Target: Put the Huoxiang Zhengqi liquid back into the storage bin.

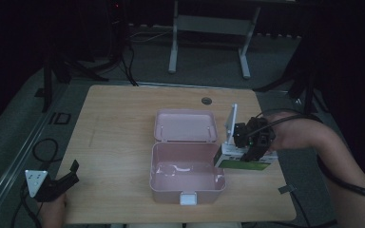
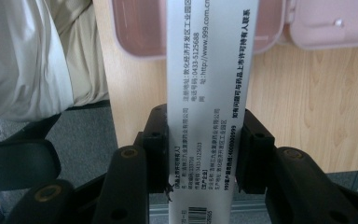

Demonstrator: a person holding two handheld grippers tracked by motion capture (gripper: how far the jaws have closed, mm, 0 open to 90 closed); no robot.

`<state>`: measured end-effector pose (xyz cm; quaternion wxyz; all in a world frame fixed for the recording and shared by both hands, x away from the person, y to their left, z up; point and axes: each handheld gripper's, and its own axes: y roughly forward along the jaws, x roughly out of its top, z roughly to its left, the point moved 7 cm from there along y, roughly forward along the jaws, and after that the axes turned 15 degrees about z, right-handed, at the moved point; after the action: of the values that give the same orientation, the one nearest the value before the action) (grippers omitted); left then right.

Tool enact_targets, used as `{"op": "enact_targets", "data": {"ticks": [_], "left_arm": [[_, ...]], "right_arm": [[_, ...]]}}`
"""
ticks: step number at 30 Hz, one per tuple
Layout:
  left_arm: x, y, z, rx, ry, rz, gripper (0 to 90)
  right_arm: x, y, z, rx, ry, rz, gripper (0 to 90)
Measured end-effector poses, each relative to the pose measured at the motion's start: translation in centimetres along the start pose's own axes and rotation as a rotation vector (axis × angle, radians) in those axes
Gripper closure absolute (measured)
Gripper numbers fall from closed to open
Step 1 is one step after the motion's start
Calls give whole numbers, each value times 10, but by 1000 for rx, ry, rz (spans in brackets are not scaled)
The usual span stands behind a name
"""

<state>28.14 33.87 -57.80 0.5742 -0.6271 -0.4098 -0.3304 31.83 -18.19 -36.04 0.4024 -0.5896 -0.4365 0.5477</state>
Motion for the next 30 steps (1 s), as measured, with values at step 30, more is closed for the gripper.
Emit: {"op": "enact_targets", "data": {"ticks": [30], "left_arm": [[0,0,0,-13,3,0,7]], "right_arm": [[101,-10,9,5,-91,64,620]]}}
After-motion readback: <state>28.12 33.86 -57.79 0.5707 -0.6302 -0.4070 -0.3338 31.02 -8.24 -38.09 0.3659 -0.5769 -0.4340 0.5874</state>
